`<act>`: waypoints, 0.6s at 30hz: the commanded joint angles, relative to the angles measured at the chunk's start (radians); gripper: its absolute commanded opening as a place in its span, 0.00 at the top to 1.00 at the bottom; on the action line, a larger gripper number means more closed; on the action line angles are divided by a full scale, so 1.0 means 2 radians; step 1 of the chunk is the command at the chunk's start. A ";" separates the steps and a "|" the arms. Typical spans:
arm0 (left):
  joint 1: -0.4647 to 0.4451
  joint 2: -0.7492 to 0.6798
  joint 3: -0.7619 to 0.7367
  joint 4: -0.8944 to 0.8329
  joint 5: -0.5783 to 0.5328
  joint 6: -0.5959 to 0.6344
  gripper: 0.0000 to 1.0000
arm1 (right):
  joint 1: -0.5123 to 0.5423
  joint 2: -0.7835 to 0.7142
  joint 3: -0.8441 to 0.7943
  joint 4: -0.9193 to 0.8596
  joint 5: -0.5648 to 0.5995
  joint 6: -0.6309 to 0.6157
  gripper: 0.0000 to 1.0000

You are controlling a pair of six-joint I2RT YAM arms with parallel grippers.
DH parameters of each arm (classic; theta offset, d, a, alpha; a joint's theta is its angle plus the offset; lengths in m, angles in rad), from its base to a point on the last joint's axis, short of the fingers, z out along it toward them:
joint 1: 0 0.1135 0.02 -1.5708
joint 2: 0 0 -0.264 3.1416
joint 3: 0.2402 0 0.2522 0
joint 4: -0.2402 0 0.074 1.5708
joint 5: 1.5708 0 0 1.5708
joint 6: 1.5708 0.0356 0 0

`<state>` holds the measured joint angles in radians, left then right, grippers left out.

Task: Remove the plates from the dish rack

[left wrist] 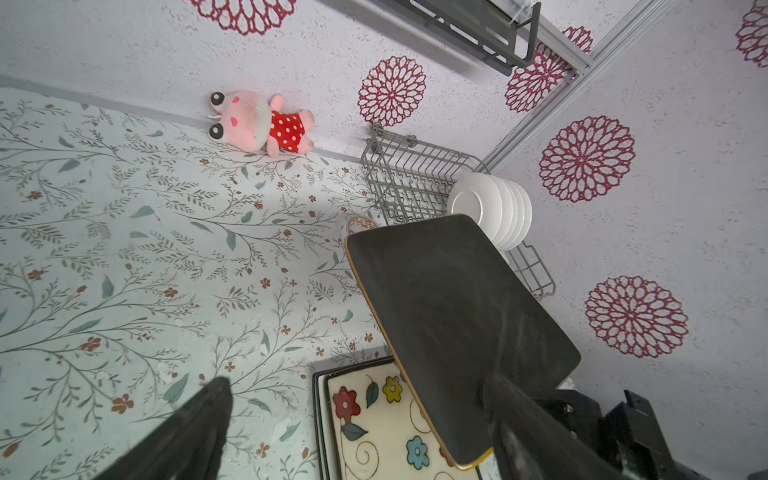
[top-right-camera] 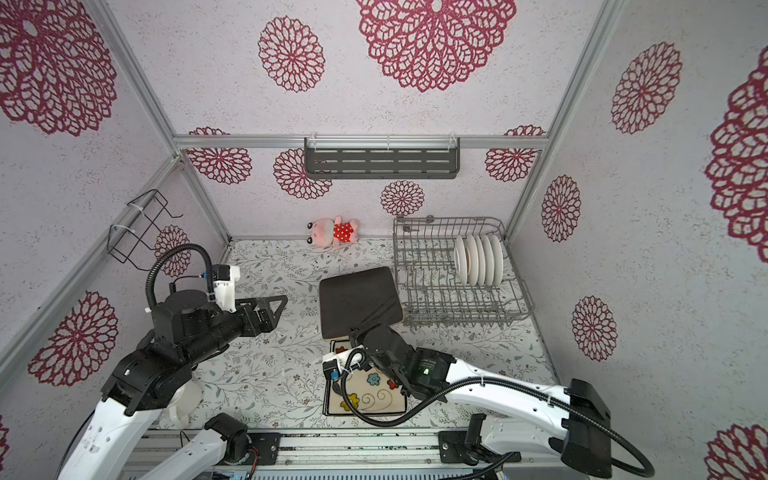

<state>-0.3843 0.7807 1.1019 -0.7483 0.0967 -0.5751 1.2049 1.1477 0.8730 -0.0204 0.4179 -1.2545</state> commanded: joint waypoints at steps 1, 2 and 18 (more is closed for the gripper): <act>0.033 0.004 -0.014 0.035 0.091 -0.026 0.05 | 0.021 -0.013 0.018 0.144 0.092 -0.082 1.00; 0.042 0.005 -0.018 0.039 0.103 -0.030 0.06 | 0.026 -0.009 0.017 0.151 0.098 -0.089 1.00; 0.068 0.040 -0.055 0.085 0.182 -0.055 0.12 | 0.092 0.037 0.042 0.197 0.143 -0.107 1.00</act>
<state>-0.2588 0.8516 1.0084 -0.6178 0.4263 -0.6708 1.3781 1.2488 0.8730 0.1596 0.6025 -1.4075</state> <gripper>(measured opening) 0.877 0.094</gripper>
